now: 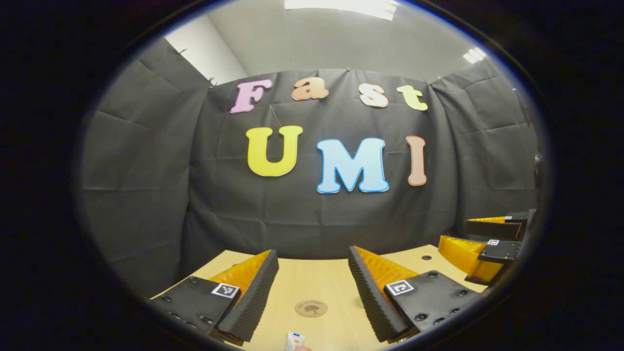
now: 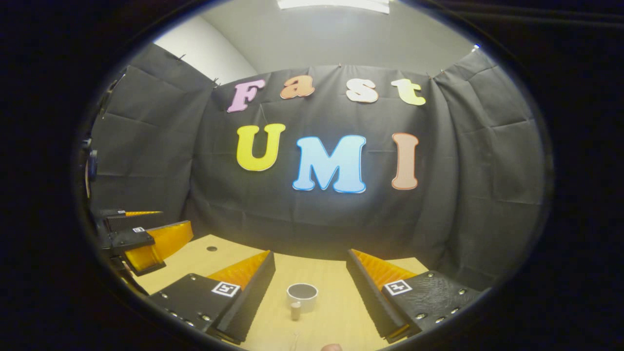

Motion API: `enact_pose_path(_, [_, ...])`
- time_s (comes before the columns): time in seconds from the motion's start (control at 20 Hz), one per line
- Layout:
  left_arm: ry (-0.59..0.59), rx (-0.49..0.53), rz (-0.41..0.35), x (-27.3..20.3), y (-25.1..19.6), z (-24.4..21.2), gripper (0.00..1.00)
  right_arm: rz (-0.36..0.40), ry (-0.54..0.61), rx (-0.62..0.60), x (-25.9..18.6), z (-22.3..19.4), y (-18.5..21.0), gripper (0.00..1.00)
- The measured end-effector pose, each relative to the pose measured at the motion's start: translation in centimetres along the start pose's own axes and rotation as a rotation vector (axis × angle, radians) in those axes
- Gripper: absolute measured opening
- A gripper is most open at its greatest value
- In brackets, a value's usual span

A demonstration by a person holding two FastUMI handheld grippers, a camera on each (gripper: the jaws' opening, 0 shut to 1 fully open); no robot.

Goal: Put the toothbrush and toothpaste on the desktop into the cup, then pick up the cup and place it on the coaster on the desktop.

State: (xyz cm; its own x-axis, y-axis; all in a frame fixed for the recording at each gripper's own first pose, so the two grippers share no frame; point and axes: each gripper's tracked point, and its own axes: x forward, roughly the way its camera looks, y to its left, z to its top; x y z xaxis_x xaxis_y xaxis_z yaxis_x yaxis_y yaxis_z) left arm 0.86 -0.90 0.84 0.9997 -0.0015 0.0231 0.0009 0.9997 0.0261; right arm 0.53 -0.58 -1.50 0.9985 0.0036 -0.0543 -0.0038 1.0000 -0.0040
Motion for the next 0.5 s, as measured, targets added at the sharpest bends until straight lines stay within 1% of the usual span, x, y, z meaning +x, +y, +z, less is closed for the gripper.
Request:
enact_pose_path(0.3, [0.024, 0.012, -0.001, 0.9, 0.1, -1.3, 0.92, 0.010, 0.041, -0.013, 0.5, -1.3, 0.4, 0.92])
enact_pose_path(0.5, [0.059, 0.020, -0.019, 1.6, -0.5, -2.8, 0.93, 0.008, 0.085, -0.007, 0.9, -2.9, 0.7, 0.92])
